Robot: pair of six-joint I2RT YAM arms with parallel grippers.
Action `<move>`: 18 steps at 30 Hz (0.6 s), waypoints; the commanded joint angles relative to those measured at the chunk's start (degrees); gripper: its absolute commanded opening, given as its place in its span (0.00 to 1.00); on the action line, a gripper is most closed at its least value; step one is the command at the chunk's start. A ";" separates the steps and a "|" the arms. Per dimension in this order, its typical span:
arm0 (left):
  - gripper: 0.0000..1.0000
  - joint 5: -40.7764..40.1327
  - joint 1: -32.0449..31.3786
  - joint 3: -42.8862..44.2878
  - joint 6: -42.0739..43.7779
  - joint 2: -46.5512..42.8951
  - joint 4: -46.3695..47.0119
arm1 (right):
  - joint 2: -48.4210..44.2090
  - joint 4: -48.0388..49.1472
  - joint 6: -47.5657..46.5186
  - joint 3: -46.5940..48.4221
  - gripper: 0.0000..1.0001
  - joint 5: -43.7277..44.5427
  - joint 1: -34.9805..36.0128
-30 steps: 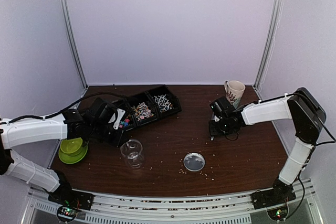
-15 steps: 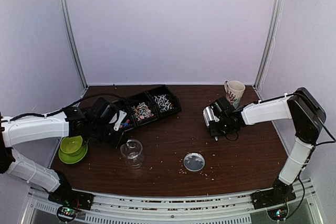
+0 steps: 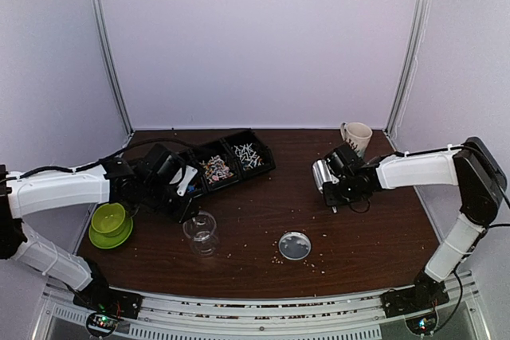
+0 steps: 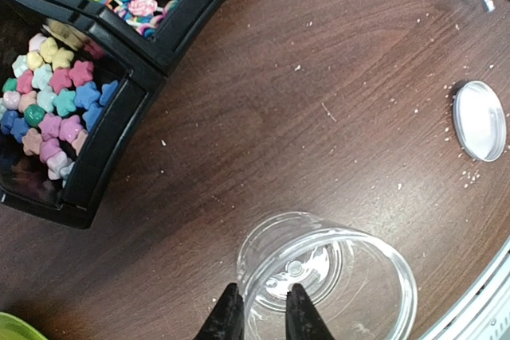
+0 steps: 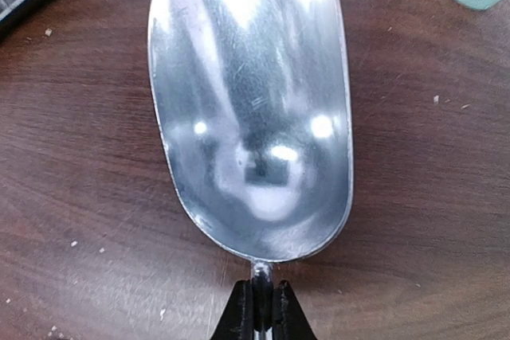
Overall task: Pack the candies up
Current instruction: Pick up the spatula from the center of the board.
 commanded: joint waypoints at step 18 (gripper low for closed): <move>0.00 0.58 -1.14 7.20 3.66 6.15 -1.16 | -28.39 -9.27 -5.01 -1.43 0.00 1.79 -0.16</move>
